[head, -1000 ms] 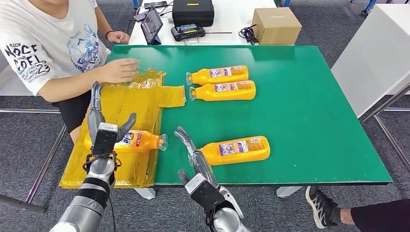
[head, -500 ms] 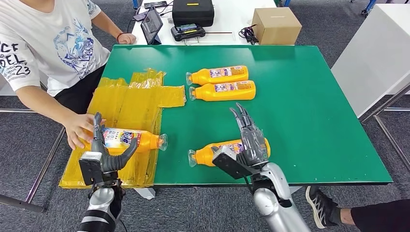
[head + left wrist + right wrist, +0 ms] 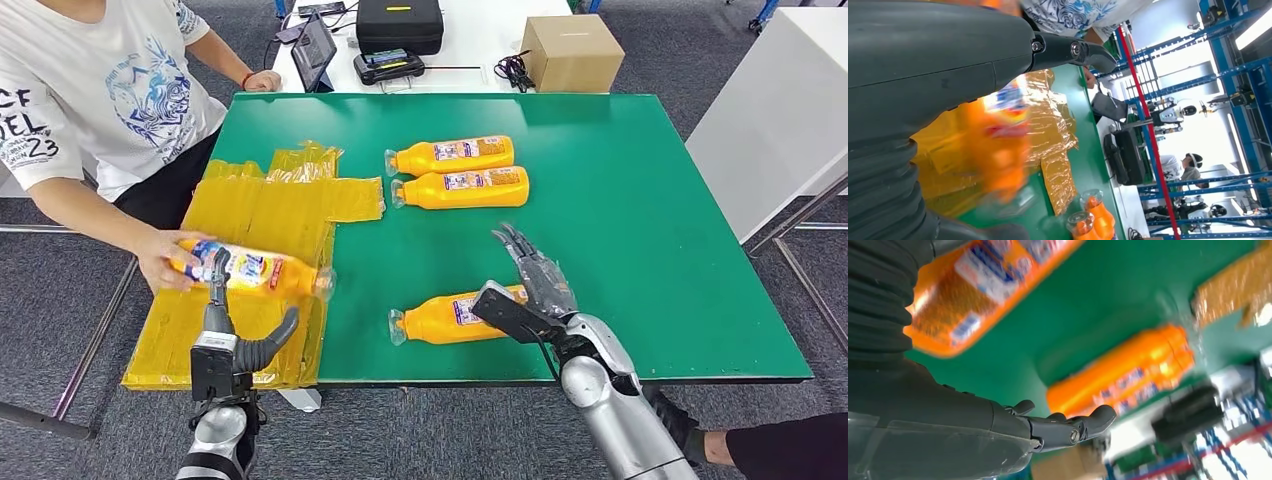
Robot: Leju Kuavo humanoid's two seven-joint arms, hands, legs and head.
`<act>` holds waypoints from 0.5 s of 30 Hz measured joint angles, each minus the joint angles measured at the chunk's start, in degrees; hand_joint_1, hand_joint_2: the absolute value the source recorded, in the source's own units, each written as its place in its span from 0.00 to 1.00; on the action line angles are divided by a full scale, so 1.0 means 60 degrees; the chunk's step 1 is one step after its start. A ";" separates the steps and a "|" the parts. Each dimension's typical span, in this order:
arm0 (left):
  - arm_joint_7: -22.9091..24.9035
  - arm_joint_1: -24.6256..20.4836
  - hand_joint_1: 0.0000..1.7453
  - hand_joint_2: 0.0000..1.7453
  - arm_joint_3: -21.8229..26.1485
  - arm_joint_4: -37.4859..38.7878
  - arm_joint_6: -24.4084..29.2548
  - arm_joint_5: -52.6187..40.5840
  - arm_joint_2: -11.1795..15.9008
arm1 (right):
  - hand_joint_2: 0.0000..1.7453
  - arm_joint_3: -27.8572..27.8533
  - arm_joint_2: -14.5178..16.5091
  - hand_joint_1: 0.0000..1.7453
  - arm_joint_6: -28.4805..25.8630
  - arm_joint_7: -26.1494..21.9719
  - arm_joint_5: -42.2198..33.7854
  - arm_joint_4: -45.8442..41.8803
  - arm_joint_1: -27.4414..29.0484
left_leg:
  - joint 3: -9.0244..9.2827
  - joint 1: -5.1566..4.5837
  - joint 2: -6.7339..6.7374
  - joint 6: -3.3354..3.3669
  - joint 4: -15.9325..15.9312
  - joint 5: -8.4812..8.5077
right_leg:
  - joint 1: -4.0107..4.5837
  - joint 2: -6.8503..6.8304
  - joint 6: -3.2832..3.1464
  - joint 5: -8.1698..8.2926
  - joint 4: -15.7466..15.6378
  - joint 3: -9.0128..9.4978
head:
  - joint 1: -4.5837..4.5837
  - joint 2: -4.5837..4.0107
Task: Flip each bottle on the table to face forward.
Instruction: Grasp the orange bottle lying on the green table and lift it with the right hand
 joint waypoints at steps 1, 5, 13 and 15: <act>0.0000 -0.0009 0.00 1.00 -0.0017 0.0024 0.0012 -0.0002 0.0000 | 1.00 0.0051 -0.0087 0.00 0.0323 -0.0001 -0.0233 0.0094 -0.0062 | -0.0001 -0.0001 0.0000 0.0000 0.0000 0.0000 | -0.0001 0.0000 0.0000 0.0000 0.0000 0.0000 | -0.0001 0.0000; 0.0000 -0.0109 0.00 1.00 -0.0161 0.0228 0.0024 -0.0009 0.0015 | 1.00 0.0456 -0.0664 0.00 0.1933 0.0008 -0.1516 0.0464 -0.0534 | -0.0009 -0.0008 -0.0009 0.0006 0.0001 0.0003 | -0.0006 -0.0005 0.0007 0.0004 -0.0001 0.0000 | 0.0001 0.0000; 0.0000 -0.0383 0.00 1.00 -0.0708 0.0810 0.0405 0.0026 0.0060 | 1.00 0.1825 -0.2120 0.00 0.3424 0.0720 -0.3556 0.0769 -0.2353 | -0.0010 -0.0031 -0.0007 0.0032 0.0006 0.0022 | -0.0027 -0.0006 0.0030 0.0020 0.0000 -0.0002 | -0.0002 0.0000; 0.0000 -0.0418 0.00 1.00 -0.0814 0.0913 0.0430 0.0033 0.0069 | 1.00 0.2134 -0.2388 0.00 0.3490 0.0855 -0.3734 0.0769 -0.2713 | -0.0009 -0.0031 -0.0007 0.0033 0.0006 0.0022 | -0.0027 -0.0006 0.0030 0.0020 0.0000 -0.0002 | -0.0001 0.0000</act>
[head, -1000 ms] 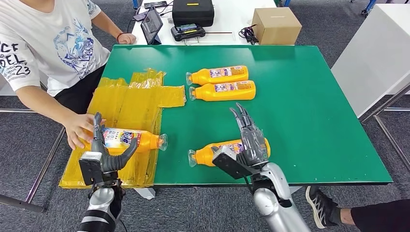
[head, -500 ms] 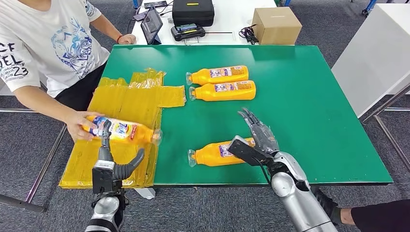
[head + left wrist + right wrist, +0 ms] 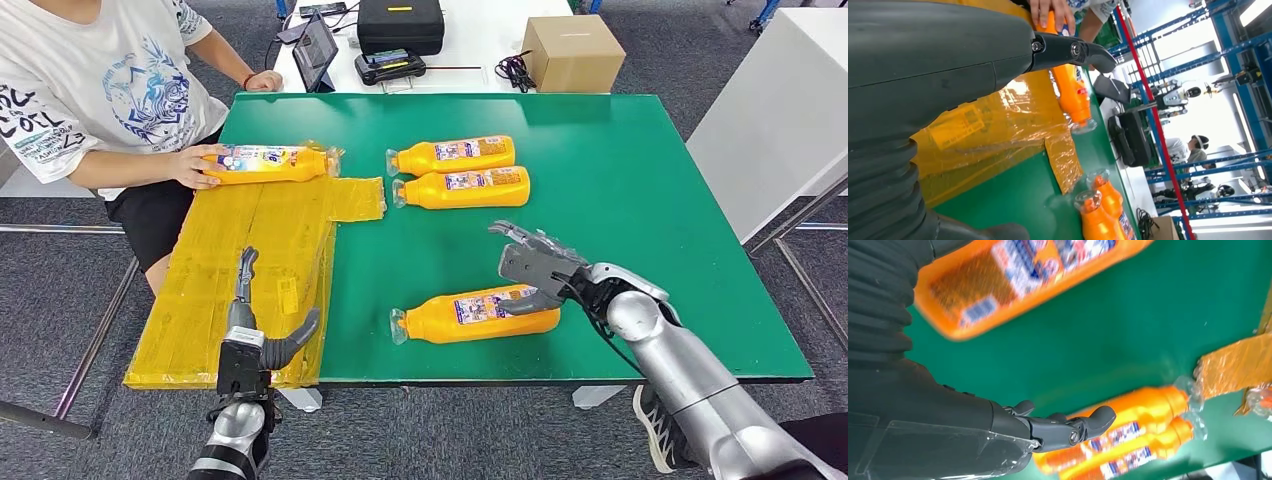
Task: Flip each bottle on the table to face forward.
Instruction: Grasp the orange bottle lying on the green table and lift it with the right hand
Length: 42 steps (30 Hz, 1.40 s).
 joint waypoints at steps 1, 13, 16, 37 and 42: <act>0.0000 -0.0017 0.00 1.00 -0.0041 0.0046 -0.0004 0.0009 0.0005 | 1.00 0.0120 -0.0100 0.00 -0.0018 0.0054 -0.0009 0.0000 -0.0127 | 0.0000 0.0000 -0.0001 0.0000 0.0000 0.0000 | 0.0000 0.0000 0.0000 0.0000 0.0000 0.0000 | -0.0002 0.0000; 0.0000 -0.0133 0.00 1.00 -0.0261 0.0527 -0.0193 -0.0013 0.0015 | 1.00 0.1152 -0.0871 0.00 -0.0302 0.0383 0.0252 -0.0003 -0.0571 | -0.0003 -0.0001 -0.0002 0.0001 0.0000 -0.0002 | -0.0001 0.0000 0.0002 -0.0001 -0.0001 -0.0001 | -0.0001 0.0000; 0.0000 -0.0200 0.00 1.00 -0.0329 0.0606 -0.0274 -0.0013 0.0010 | 1.00 0.1330 -0.0943 0.00 -0.0203 0.0399 0.0154 0.0000 -0.0598 | -0.0003 -0.0001 -0.0002 0.0001 0.0000 -0.0002 | 0.0000 0.0000 0.0002 -0.0001 -0.0001 -0.0001 | 0.0000 0.0000; 0.0000 -0.0685 0.00 1.00 -0.0915 0.1110 -0.0599 0.0325 -0.0270 | 1.00 0.2957 -0.0328 0.00 -0.0921 0.0747 0.0778 0.0716 -0.0761 | -0.0003 -0.0001 -0.0002 0.0001 0.0000 -0.0001 | -0.0001 0.0000 0.0002 -0.0001 0.0000 -0.0001 | -0.0001 0.0000; 0.0000 -0.0715 0.00 1.00 -0.1028 0.1250 -0.0623 0.0214 -0.0270 | 1.00 0.3063 -0.0322 0.00 -0.1081 0.0837 0.0988 0.0847 -0.0772 | -0.0003 -0.0001 -0.0003 0.0001 0.0000 -0.0001 | -0.0001 0.0000 0.0002 -0.0001 0.0000 -0.0001 | -0.0002 0.0000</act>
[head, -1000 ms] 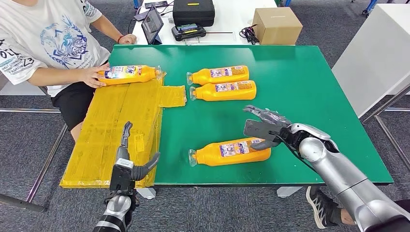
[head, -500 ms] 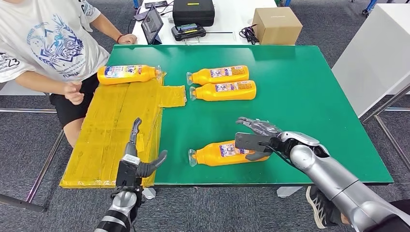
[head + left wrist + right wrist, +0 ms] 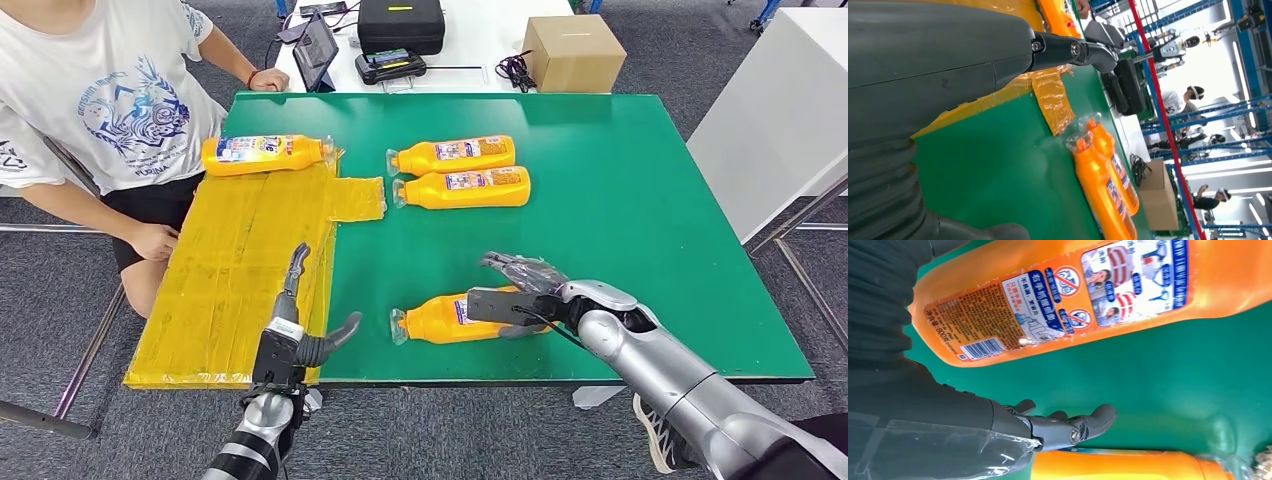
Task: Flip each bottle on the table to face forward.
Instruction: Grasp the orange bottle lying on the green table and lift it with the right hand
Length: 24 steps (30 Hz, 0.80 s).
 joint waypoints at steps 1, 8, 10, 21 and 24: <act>0.0000 0.0000 0.00 1.00 -0.0012 0.0030 -0.0013 -0.0017 0.0000 | 1.00 0.0014 -0.0005 0.00 -0.0016 0.0013 0.0016 0.0017 0.0002 | 0.0000 0.0000 0.0001 0.0000 0.0000 0.0000 | 0.0000 0.0000 0.0000 0.0000 0.0000 0.0000 | 0.0000 0.0000; 0.0000 0.0000 0.00 1.00 -0.0018 0.0177 -0.0067 -0.0030 0.0000 | 1.00 0.0120 -0.0042 0.00 -0.0051 0.0027 0.0040 0.0113 0.0030 | 0.0000 0.0000 0.0002 0.0000 0.0000 0.0000 | 0.0001 0.0001 0.0000 0.0000 0.0000 -0.0002 | 0.0000 0.0000; 0.0000 0.0000 0.00 1.00 -0.0018 0.0179 -0.0067 -0.0030 0.0000 | 1.00 0.0122 -0.0043 0.00 -0.0051 0.0027 0.0040 0.0115 0.0031 | 0.0000 0.0000 0.0002 0.0000 0.0000 0.0000 | 0.0001 0.0001 0.0000 0.0000 0.0000 -0.0002 | 0.0001 0.0000; 0.0000 -0.0004 0.00 1.00 -0.0020 0.0266 -0.0090 -0.0034 -0.0002 | 1.00 0.0139 -0.0056 0.00 -0.0170 0.0101 0.0190 0.0200 0.0125 | 0.0001 0.0001 0.0001 0.0000 0.0000 0.0000 | 0.0000 0.0000 0.0000 0.0000 0.0000 -0.0002 | 0.0000 0.0000; 0.0000 -0.0047 0.00 1.00 -0.0062 0.0391 -0.0160 -0.0067 -0.0010 | 1.00 0.0140 -0.0035 0.00 -0.0394 0.0143 0.0534 0.0454 0.0456 | 0.0001 0.0001 0.0003 0.0000 0.0000 0.0000 | 0.0001 0.0001 0.0000 0.0000 0.0000 -0.0002 | -0.0002 0.0000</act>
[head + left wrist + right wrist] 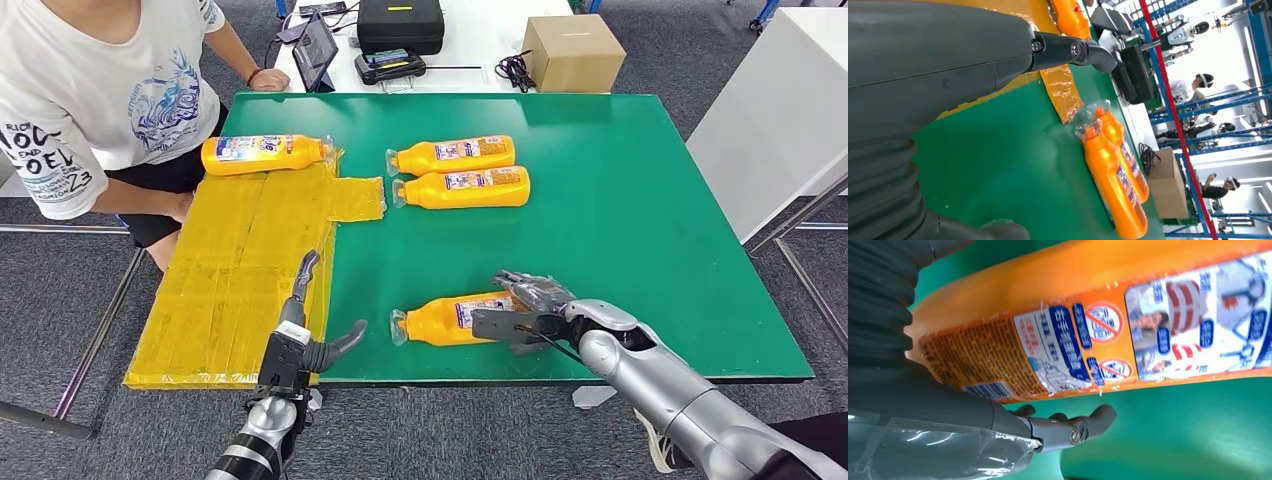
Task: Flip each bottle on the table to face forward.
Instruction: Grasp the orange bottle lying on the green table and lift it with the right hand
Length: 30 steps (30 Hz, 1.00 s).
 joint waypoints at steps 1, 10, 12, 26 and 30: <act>0.0000 -0.0022 0.00 1.00 -0.0026 0.0033 -0.0016 -0.0028 -0.0001 | 1.00 0.0000 0.0017 0.00 -0.0049 -0.0031 0.0131 0.0088 0.0069 | 0.0000 0.0000 0.0000 0.0000 0.0000 0.0000 | 0.0000 0.0000 0.0000 0.0000 0.0000 0.0000 | 0.0001 0.0000; 0.0000 -0.0149 0.00 1.00 -0.0241 0.0240 -0.0117 -0.0177 -0.0067 | 1.00 -0.0023 0.0329 0.00 -0.0116 -0.0066 0.0819 0.0598 0.0079 | 0.0025 0.0001 0.0009 0.0000 0.0000 0.0000 | 0.0001 0.0004 0.0000 0.0000 -0.0001 0.0018 | 0.0003 0.0000; 0.0000 -0.0149 0.00 1.00 -0.0249 0.0278 -0.0115 -0.0169 -0.0095 | 1.00 -0.0027 0.0409 0.00 -0.0116 -0.0079 0.0889 0.0706 0.0062 | 0.0030 0.0001 0.0010 0.0000 0.0000 0.0000 | 0.0001 0.0005 0.0000 0.0001 -0.0002 0.0022 | 0.0003 0.0000; 0.0000 -0.0159 0.00 1.00 -0.0251 0.0437 -0.0118 -0.0090 -0.0110 | 1.00 -0.0203 0.0718 1.00 -0.0174 -0.0242 0.1059 0.1061 0.0031 | 0.0058 0.0001 0.0011 0.0000 0.0000 0.0000 | 0.0001 0.0007 0.0000 0.0001 -0.0003 0.0047 | 0.0003 0.0000; 0.0000 -0.0159 0.00 1.00 -0.0251 0.0443 -0.0118 -0.0090 -0.0114 | 1.00 -0.0301 0.0729 1.00 -0.0259 -0.0303 0.1030 0.1065 0.0085 | 0.0060 0.0000 0.0009 0.0000 0.0000 0.0000 | 0.0000 0.0006 0.0000 0.0001 -0.0003 0.0050 | 0.0004 0.0000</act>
